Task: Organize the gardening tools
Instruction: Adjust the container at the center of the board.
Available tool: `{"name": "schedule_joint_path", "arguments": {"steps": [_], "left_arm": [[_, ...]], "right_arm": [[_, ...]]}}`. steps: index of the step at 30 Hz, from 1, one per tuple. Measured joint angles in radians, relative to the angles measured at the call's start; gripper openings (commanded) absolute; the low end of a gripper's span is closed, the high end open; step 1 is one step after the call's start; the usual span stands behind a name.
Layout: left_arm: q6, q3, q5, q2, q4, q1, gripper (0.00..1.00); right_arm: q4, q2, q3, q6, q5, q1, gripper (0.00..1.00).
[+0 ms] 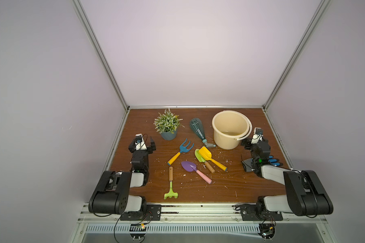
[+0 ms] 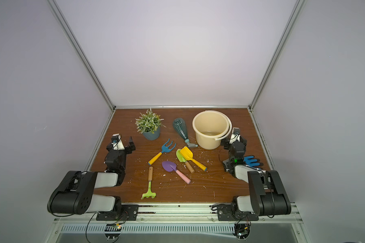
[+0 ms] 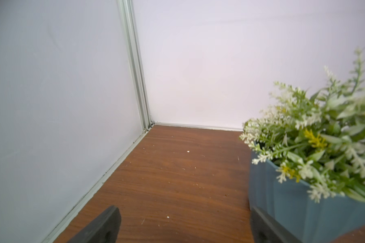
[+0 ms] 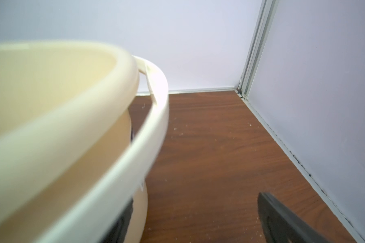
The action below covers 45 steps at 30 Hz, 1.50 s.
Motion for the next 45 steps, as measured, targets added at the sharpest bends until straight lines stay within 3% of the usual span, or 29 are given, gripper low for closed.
{"name": "schedule_joint_path", "arguments": {"steps": [2,8,17,25,26,29,32,36,45], "left_arm": [[-0.036,0.001,-0.036,-0.08,-0.044,0.0,1.0],[-0.311,0.068,-0.106,-0.306,-0.281,0.022,1.0],[-0.456,0.23,0.058,-0.378,-0.64,0.027,1.0],[-0.502,0.299,0.233,-0.394,-0.806,0.027,0.99],[-0.502,0.306,0.256,-0.392,-0.823,0.027,0.96],[-0.491,0.345,0.308,-0.372,-0.88,0.01,0.93],[-0.463,0.408,0.33,-0.343,-0.937,-0.042,0.87],[-0.444,0.476,0.369,-0.306,-0.979,-0.106,0.84],[-0.384,0.563,0.362,-0.246,-1.06,-0.274,0.85]], "right_arm": [[-0.069,-0.046,0.041,0.046,0.002,0.0,0.99],[-0.354,-0.097,0.158,0.255,0.011,-0.017,1.0],[-0.595,-0.212,0.149,0.411,-0.049,-0.032,1.0],[-0.686,-0.389,0.152,0.524,-0.045,-0.05,0.99],[-0.705,-0.393,0.156,0.526,-0.045,-0.05,0.99],[-0.764,-0.393,0.166,0.524,-0.064,-0.051,0.91],[-0.803,-0.397,0.179,0.501,-0.123,-0.051,0.84],[-0.861,-0.406,0.244,0.468,-0.205,-0.03,0.82],[-0.916,-0.389,0.428,0.378,-0.332,0.137,0.77]]}}
